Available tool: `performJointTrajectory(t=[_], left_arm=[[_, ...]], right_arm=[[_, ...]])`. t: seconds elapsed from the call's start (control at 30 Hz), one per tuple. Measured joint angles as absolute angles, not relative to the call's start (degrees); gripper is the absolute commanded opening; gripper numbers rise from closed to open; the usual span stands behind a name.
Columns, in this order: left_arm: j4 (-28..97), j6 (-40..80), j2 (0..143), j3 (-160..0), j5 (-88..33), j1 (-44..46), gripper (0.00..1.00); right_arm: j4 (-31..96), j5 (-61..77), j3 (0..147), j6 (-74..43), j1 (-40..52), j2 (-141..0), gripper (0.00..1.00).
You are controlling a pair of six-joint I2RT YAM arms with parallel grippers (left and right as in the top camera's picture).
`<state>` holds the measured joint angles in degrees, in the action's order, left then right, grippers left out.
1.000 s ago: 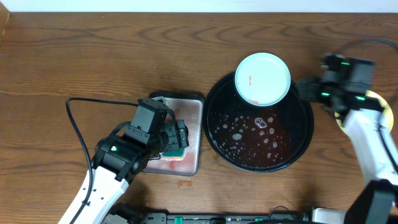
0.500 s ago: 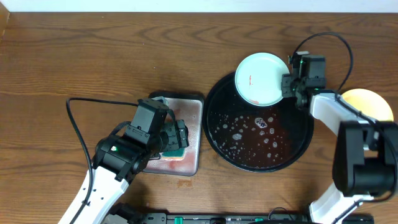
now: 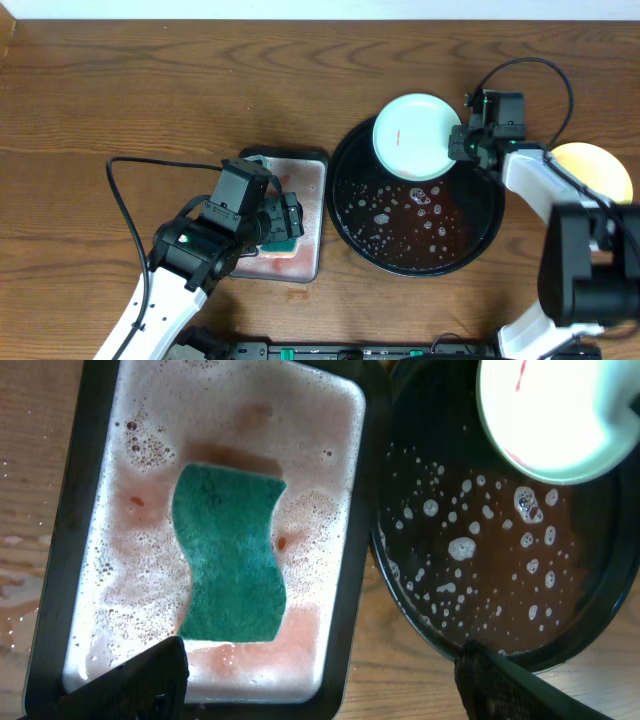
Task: Clean dirty plates on tray and stack at the side
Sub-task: 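Move the right gripper to the pale green plate's edge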
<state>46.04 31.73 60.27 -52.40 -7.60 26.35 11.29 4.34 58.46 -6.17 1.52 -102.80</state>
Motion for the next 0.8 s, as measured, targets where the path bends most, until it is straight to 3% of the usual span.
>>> performJointTrajectory(t=[0.33,0.6,0.73,0.8], left_arm=[[46.00,31.73,60.27,-52.40,-7.60,26.35,0.86],[46.04,31.73,60.27,-52.40,-7.60,26.35,0.85],[46.04,31.73,60.27,-52.40,-7.60,26.35,0.86],[46.04,31.73,60.27,-52.40,-7.60,26.35,0.86]], right_arm=[[41.91,4.34,58.39,-13.82,3.95,-90.98,0.01],[43.92,4.49,55.96,-19.16,5.93,-92.36,0.02],[41.47,4.43,55.57,-17.52,5.98,-92.36,0.30],[40.16,4.47,55.57,-15.09,5.98,-92.36,0.38]])
